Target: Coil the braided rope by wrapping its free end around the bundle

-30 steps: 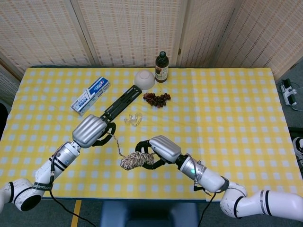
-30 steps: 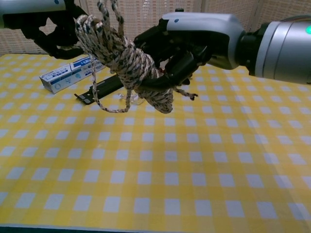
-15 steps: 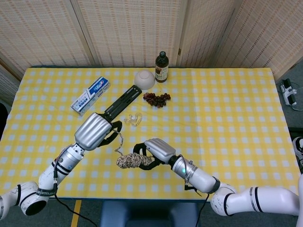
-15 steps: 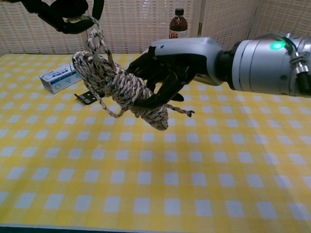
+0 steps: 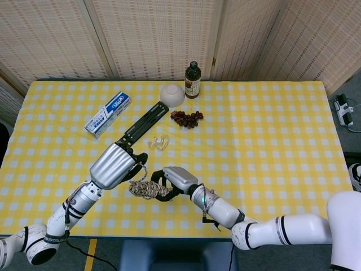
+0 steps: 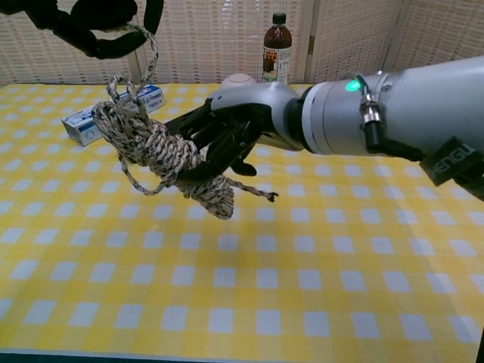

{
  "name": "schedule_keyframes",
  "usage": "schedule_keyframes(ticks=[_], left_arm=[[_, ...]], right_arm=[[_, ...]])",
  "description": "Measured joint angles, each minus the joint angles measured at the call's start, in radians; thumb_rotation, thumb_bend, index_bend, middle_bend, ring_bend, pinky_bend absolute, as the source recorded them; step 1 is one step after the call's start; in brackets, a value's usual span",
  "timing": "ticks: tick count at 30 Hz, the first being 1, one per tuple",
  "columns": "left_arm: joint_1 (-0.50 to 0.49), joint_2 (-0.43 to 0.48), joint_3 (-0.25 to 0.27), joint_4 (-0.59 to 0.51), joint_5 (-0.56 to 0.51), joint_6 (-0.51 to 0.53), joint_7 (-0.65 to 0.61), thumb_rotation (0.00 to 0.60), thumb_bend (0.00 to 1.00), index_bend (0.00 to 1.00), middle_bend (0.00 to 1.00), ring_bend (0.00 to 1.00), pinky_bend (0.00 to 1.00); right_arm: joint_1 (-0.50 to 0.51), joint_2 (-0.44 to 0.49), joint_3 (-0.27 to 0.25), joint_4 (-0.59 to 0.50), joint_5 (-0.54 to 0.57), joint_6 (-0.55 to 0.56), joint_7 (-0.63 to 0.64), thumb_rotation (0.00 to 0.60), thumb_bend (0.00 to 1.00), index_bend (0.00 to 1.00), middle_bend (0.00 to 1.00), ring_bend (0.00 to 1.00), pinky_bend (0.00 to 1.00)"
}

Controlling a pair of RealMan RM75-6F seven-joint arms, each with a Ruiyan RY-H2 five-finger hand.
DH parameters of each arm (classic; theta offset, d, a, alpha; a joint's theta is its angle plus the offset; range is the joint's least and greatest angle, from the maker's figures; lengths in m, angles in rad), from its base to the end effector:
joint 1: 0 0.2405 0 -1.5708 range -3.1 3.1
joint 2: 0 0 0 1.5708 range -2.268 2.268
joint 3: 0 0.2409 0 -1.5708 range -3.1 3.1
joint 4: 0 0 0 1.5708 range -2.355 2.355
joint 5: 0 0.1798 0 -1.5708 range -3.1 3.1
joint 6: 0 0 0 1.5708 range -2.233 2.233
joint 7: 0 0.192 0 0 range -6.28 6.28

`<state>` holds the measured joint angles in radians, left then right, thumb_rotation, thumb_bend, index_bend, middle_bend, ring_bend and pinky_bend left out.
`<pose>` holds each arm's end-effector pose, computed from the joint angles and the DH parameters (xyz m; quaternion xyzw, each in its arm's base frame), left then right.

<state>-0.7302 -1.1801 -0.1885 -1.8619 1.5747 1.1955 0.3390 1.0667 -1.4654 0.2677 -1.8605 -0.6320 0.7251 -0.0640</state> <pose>-0.0263 0.3193 0.1181 -0.7616 -0.1377 -0.5135 0.3705 0.0079 -0.3217 -0.0392 0.6905 -0.6108 0.3662 0.1263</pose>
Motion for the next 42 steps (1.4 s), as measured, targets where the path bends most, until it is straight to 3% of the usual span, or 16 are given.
schedule_keyframes(ticks=[13,26,34,42], left_arm=[[-0.009,-0.038,0.004,0.050,0.018,-0.008,0.067,0.600,0.59,0.69,0.93,0.81,0.78],[-0.006,-0.075,0.016,0.048,0.052,0.007,0.082,0.600,0.59,0.69,0.93,0.81,0.78],[0.012,-0.093,0.026,0.037,0.041,0.018,0.097,0.600,0.59,0.69,0.93,0.81,0.78],[0.028,-0.105,0.027,0.041,0.013,0.024,0.069,0.600,0.60,0.70,0.93,0.81,0.78]], right_arm=[[0.123,0.025,0.002,-0.006,0.202,-0.073,0.008,0.600,0.71,1.00,0.84,0.90,0.81],[0.233,-0.022,0.021,0.039,0.456,0.042,0.026,0.600,0.71,1.00,0.84,0.91,0.83],[0.214,-0.119,0.083,0.070,0.482,0.205,0.089,0.600,0.71,1.00,0.84,0.89,0.83],[0.120,-0.236,0.159,0.114,0.369,0.346,0.214,0.600,0.71,1.00,0.84,0.88,0.83]])
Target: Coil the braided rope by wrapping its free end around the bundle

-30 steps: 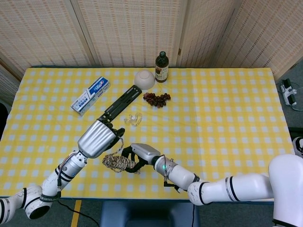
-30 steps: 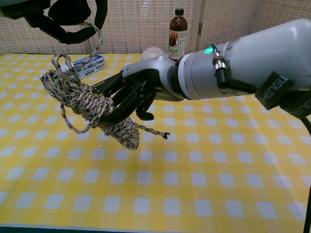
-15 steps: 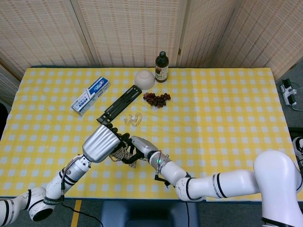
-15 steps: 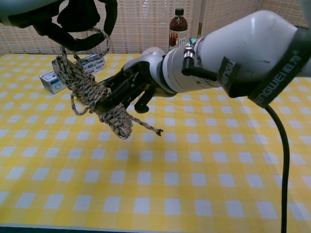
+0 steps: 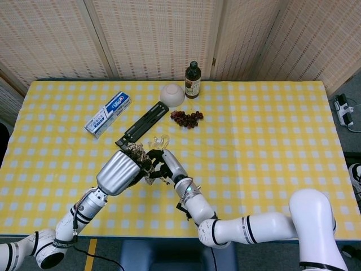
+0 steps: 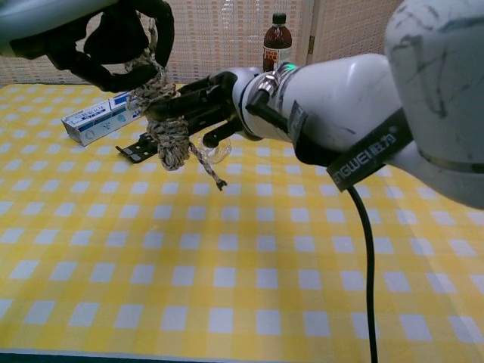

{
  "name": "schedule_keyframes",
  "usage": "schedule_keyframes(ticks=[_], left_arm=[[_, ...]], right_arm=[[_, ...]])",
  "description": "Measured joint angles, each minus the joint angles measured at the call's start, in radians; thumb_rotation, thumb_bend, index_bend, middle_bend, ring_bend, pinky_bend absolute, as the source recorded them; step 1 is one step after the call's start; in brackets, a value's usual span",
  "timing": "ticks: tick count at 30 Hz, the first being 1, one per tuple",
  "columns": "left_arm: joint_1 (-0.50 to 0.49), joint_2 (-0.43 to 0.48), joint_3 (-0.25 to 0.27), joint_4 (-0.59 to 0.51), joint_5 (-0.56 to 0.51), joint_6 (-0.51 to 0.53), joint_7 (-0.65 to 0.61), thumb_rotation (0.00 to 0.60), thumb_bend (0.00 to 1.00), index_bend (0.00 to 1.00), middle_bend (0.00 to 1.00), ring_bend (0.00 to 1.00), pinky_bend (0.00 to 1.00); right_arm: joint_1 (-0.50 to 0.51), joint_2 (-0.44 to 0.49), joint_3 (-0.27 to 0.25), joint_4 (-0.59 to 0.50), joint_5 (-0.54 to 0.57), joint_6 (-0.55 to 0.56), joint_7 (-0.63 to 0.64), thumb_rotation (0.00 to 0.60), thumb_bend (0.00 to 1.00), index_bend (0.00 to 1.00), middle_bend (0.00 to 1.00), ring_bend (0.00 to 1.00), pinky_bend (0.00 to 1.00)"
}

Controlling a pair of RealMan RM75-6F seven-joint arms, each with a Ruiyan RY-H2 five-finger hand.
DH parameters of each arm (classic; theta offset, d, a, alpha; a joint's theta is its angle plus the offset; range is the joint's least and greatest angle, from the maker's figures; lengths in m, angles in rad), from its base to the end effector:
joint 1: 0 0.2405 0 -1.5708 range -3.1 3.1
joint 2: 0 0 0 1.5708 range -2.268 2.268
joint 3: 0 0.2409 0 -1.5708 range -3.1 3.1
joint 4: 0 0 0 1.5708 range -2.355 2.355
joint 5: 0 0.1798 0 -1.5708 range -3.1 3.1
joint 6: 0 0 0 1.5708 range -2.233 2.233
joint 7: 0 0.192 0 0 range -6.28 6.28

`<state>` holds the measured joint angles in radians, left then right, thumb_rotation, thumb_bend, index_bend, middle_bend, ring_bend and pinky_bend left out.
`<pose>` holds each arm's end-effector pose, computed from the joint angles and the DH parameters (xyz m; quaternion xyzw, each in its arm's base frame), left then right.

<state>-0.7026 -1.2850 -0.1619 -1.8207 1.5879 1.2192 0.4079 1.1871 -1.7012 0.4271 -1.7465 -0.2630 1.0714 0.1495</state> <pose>-0.0342 0.3122 0.0934 -0.7600 -0.1420 -0.5106 0.3762 0.0317 -0.3557 -0.0546 0.4347 -0.7698 0.4464 0.1385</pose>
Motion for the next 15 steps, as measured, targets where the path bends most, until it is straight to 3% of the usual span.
schedule_keyframes(ticks=[15], left_arm=[[0.029,0.033,-0.007,-0.019,-0.110,-0.034,-0.200,0.600,0.60,0.68,0.93,0.80,0.78]], right_arm=[[-0.177,-0.047,0.030,0.038,-0.326,-0.013,0.123,0.600,0.71,1.00,0.84,0.88,0.83]])
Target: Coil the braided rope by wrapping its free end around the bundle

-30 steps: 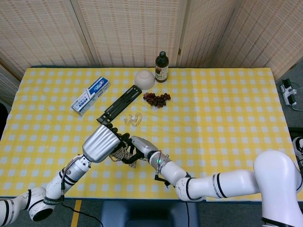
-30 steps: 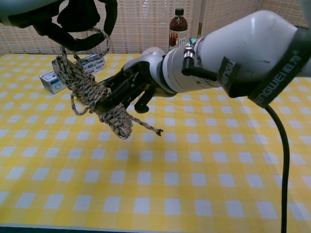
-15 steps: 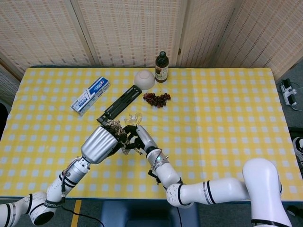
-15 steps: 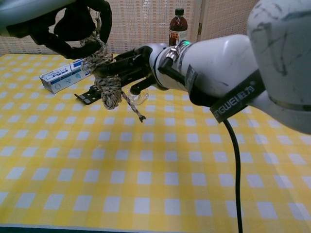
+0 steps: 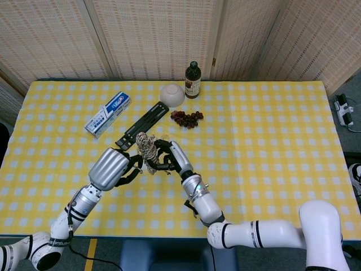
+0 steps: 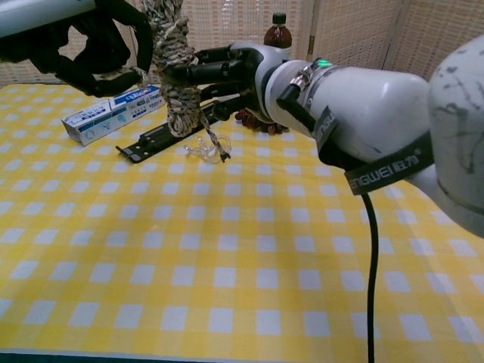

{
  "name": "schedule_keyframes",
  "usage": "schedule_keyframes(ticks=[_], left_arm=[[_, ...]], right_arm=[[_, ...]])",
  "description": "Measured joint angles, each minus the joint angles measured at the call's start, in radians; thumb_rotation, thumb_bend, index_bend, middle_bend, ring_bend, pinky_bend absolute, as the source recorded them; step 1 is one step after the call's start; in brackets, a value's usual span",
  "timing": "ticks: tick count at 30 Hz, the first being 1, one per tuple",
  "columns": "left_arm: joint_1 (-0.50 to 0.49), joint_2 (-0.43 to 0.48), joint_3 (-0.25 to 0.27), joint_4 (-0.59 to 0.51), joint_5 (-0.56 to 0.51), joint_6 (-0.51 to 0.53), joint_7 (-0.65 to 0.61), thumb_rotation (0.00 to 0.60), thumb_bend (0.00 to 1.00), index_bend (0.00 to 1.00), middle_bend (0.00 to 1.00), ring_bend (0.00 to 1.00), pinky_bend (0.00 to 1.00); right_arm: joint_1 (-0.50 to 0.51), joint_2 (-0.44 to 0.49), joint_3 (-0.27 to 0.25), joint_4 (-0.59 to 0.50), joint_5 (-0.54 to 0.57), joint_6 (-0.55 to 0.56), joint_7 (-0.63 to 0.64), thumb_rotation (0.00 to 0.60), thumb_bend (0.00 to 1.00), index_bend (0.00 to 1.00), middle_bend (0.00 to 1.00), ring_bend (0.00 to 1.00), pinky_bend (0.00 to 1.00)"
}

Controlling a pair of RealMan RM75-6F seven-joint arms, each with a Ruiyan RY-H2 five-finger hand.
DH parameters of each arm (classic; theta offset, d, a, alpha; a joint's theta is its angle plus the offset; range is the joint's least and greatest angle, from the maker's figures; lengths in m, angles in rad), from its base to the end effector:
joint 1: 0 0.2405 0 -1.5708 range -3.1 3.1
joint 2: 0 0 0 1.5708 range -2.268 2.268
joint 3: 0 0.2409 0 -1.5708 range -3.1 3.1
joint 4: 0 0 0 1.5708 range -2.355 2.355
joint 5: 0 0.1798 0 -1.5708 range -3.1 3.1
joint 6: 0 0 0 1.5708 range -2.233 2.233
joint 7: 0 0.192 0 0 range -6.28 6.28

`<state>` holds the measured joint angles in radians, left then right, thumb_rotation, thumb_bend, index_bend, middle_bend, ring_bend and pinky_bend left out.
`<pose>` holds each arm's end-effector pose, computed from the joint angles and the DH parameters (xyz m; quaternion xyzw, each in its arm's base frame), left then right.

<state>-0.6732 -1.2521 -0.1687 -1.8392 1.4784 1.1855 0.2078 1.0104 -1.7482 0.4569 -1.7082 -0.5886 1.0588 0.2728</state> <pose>-0.0587 0.3233 0.0967 -0.7326 -0.2696 -0.5157 0.3531 0.0212 -0.3641 -0.0359 0.3997 -0.7422 0.5287 0.0995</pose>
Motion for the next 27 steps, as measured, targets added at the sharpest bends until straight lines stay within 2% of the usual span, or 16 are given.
schedule_keyframes(ticks=[7,27], left_arm=[[0.007,0.019,-0.004,-0.004,-0.003,-0.005,-0.042,0.600,0.60,0.62,0.91,0.78,0.78],[0.008,0.013,-0.003,0.022,-0.021,-0.024,-0.045,0.600,0.59,0.64,0.90,0.78,0.78]], right_arm=[[-0.045,-0.002,0.001,0.013,-0.069,-0.023,-0.008,0.600,0.71,1.00,0.84,0.88,0.83],[-0.120,0.059,0.039,-0.027,-0.127,-0.091,-0.007,0.600,0.71,1.00,0.84,0.88,0.83]])
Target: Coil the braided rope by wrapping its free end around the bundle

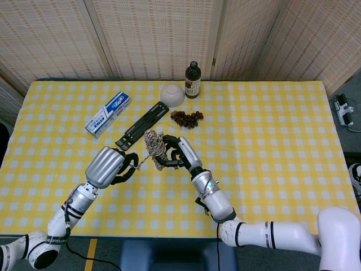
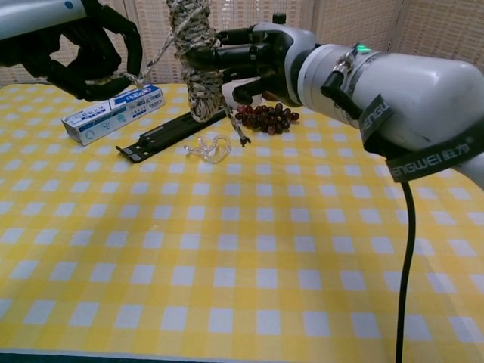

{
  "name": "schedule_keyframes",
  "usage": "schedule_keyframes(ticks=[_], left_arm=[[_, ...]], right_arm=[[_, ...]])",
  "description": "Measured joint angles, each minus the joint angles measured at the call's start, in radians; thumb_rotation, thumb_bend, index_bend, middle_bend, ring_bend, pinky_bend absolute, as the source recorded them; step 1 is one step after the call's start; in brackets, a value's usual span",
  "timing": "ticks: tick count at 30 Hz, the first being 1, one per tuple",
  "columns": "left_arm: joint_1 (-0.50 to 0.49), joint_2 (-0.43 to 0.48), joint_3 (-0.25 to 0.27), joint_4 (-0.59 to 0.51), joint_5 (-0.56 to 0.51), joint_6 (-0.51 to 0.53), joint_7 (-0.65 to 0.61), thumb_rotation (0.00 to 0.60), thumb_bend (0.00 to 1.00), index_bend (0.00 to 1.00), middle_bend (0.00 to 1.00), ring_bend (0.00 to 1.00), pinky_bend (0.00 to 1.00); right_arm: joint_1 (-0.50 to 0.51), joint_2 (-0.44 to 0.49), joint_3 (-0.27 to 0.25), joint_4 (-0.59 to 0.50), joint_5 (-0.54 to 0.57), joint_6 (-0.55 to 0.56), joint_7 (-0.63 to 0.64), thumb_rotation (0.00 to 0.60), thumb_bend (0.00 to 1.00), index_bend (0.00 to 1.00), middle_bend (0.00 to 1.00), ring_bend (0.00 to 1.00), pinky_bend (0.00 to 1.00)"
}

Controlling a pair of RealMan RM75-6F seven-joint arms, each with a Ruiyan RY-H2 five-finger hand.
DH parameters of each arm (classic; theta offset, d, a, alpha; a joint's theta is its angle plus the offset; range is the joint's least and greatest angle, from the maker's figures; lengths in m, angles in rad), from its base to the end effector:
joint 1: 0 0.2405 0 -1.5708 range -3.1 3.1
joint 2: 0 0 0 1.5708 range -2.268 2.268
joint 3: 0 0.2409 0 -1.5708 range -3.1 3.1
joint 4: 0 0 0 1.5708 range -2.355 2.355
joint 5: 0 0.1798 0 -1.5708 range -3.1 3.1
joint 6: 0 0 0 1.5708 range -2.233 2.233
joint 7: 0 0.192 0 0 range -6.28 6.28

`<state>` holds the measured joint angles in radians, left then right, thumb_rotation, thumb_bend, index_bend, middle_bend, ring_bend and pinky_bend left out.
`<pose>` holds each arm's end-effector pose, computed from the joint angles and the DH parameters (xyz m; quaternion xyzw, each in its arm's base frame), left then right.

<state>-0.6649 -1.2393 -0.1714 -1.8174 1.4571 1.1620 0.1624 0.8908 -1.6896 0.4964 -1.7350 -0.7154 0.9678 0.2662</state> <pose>-0.0704 0.3292 0.0971 -0.7297 -0.2913 -0.5058 0.3562 0.0054 -0.3689 -0.0131 0.4144 -0.7211 0.5467 0.0969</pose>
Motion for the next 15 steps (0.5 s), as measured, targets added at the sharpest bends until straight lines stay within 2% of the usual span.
schedule_keyframes(ticks=[4,6,9,13,15], left_arm=[[0.000,-0.004,0.001,0.010,0.002,0.002,0.010,0.600,0.57,0.60,0.85,0.74,0.78],[0.002,-0.005,0.001,0.010,-0.005,0.002,0.019,0.600,0.46,0.50,0.72,0.64,0.74],[0.005,0.002,0.003,0.001,-0.030,-0.008,0.030,0.600,0.37,0.32,0.49,0.46,0.60],[0.006,0.017,0.004,-0.014,-0.068,-0.030,0.054,0.600,0.35,0.18,0.33,0.30,0.42],[0.007,0.023,0.006,-0.021,-0.088,-0.041,0.062,0.600,0.35,0.15,0.28,0.25,0.37]], right_arm=[[-0.004,0.007,0.000,-0.002,-0.004,-0.005,-0.009,0.600,0.71,1.00,0.84,0.88,0.83],[-0.005,0.010,-0.002,0.001,-0.008,-0.002,-0.023,0.600,0.71,1.00,0.84,0.88,0.83],[-0.004,0.015,-0.009,0.007,-0.022,0.009,-0.055,0.600,0.71,1.00,0.84,0.88,0.83],[-0.002,0.021,-0.028,0.019,-0.054,0.035,-0.116,0.600,0.71,1.00,0.84,0.88,0.83],[-0.001,0.025,-0.041,0.028,-0.083,0.058,-0.157,0.600,0.71,1.00,0.84,0.88,0.83]])
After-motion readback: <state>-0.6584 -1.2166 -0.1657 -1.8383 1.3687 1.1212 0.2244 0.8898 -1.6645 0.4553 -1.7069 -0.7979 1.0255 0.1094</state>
